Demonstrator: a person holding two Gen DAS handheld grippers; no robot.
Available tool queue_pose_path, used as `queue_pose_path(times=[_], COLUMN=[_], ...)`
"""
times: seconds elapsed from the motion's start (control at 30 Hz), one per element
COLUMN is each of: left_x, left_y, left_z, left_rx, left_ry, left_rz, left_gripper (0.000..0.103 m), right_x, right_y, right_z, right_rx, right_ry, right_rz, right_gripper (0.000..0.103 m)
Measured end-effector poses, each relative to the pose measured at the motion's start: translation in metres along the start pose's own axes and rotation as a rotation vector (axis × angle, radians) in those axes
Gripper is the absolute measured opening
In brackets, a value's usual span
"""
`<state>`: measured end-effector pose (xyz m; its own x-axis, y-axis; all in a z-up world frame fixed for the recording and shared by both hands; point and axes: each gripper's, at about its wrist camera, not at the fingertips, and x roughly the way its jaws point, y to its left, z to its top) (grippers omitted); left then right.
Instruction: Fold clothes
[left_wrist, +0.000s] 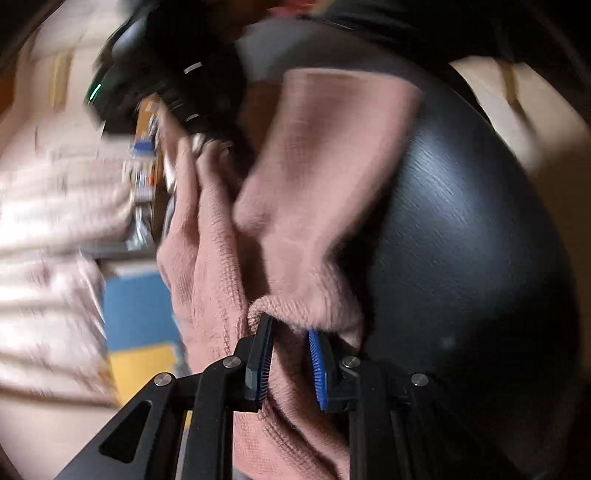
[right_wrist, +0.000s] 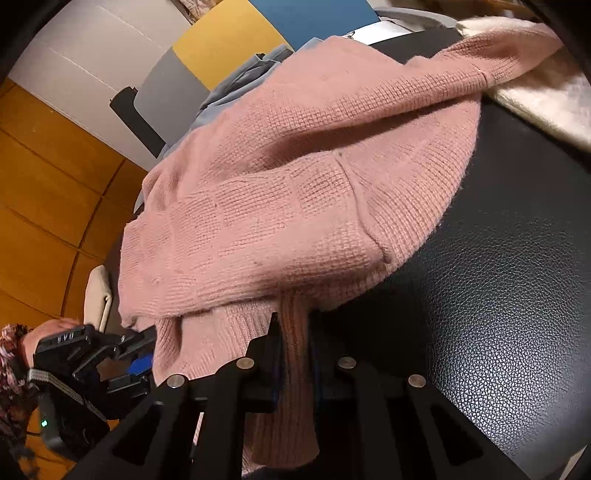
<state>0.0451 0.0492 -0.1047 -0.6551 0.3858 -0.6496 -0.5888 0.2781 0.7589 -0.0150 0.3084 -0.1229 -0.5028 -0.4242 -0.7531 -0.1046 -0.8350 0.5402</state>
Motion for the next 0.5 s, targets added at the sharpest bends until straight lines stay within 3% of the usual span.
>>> queue_pose_path(times=[0.17, 0.23, 0.33, 0.4, 0.5], left_x=[-0.002, 0.000, 0.023, 0.049, 0.067], left_y=[0.051, 0.056, 0.053, 0.050, 0.051], left_z=[0.009, 0.014, 0.031, 0.042, 0.045], left_rx=[-0.353, -0.416, -0.396, -0.347, -0.399], left_ry=[-0.036, -0.073, -0.036, 0.020, 0.065], left_rz=[-0.006, -0.001, -0.054, 0.023, 0.029], left_gripper=[0.023, 0.024, 0.024, 0.024, 0.021], right_x=[-0.003, -0.004, -0.006, -0.006, -0.007], right_y=[-0.007, -0.008, -0.009, -0.009, -0.010], right_z=[-0.002, -0.002, -0.004, -0.005, -0.006], right_rx=[0.023, 0.022, 0.021, 0.026, 0.035], right_ry=[0.000, 0.002, 0.000, -0.001, -0.002], right_rz=[0.024, 0.025, 0.026, 0.030, 0.038], right_gripper=[0.012, 0.012, 0.012, 0.012, 0.012])
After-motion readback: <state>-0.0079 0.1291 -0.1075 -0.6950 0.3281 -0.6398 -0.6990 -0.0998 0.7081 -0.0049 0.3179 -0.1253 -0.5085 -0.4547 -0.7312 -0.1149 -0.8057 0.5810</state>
